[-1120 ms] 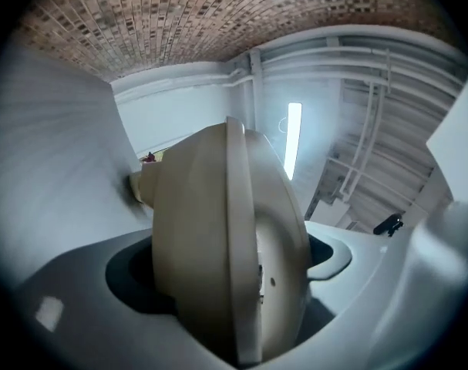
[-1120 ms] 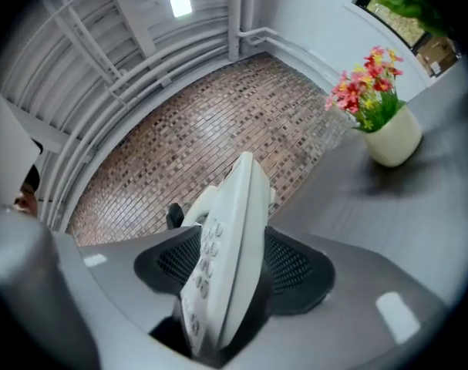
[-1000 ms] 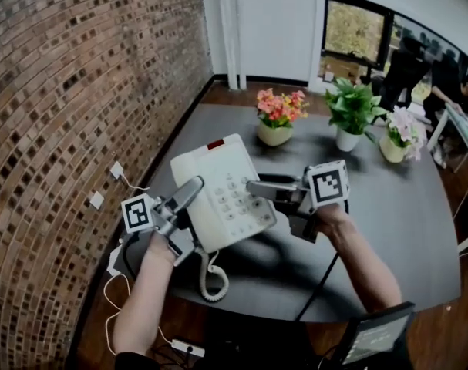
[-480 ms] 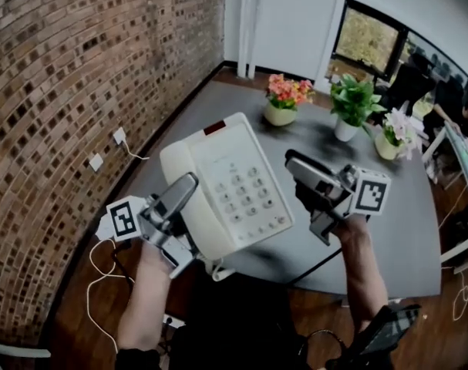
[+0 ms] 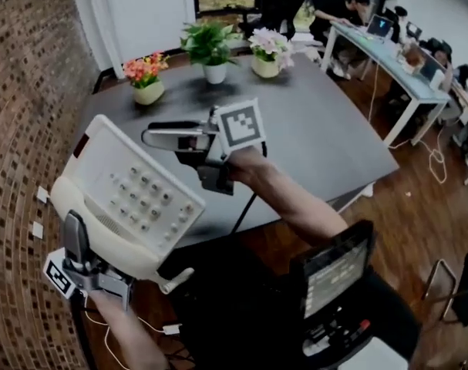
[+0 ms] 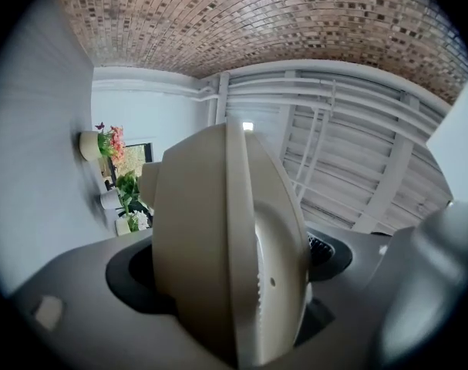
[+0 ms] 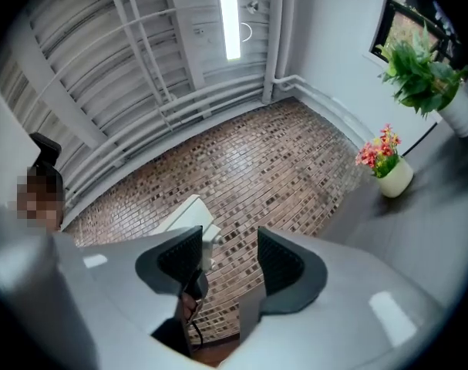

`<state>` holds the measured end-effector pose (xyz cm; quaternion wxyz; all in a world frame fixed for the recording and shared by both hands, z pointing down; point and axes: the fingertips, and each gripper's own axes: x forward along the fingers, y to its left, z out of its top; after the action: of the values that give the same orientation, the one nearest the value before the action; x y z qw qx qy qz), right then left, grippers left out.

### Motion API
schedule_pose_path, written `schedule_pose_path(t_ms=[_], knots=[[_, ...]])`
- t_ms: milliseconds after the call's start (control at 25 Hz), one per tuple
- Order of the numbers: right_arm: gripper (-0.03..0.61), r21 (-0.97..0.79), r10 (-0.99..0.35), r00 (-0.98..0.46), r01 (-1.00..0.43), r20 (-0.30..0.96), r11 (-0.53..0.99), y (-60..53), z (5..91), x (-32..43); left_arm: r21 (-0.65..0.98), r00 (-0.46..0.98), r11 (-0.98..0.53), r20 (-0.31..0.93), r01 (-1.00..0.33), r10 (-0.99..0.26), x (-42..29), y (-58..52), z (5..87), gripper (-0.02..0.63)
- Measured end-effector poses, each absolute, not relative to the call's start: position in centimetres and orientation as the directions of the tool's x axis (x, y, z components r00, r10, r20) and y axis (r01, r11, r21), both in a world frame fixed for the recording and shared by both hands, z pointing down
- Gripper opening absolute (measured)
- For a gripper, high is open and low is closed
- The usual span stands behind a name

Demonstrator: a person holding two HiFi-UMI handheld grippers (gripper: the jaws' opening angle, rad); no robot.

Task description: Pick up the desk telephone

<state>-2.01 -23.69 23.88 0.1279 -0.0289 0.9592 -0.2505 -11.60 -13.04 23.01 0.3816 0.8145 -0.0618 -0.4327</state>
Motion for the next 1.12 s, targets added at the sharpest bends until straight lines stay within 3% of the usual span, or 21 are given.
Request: schedule_pose_path(t_ms=[160, 320, 440, 880, 1120], knots=[[0.217, -0.507, -0.14, -0.959, 0.005, -0.247, 0.862, -21.3, 22.7, 0.7, 0.653, 0.621, -0.726, -0.666, 0.217, -0.413, -9.4, -10.4, 22.0, 0.468], [0.13, -0.422, -0.277, -0.924, -0.147, -0.263, 0.894, -19.2, 20.8, 7.8, 0.655, 0.653, -0.719, -0.652, 0.23, -0.386, -6.0, -10.3, 21.7, 0.468], [0.073, -0.363, -0.315, -0.91, -0.207, -0.27, 0.908, -19.4, 19.8, 8.4, 0.666, 0.653, -0.714, -0.642, 0.216, -0.401, -6.7, -11.0, 21.8, 0.468], [0.073, -0.191, -0.272, -0.914, -0.222, -0.302, 0.956, -15.5, 17.8, 4.8, 0.659, 0.673, -0.712, -0.642, 0.24, -0.368, -8.7, -8.8, 21.6, 0.468], [0.061, -0.19, -0.294, -0.914, -0.248, -0.278, 0.95, -14.4, 17.5, 7.6, 0.632, 0.673, -0.739, -0.654, 0.233, -0.347, -5.6, -7.6, 20.4, 0.468]])
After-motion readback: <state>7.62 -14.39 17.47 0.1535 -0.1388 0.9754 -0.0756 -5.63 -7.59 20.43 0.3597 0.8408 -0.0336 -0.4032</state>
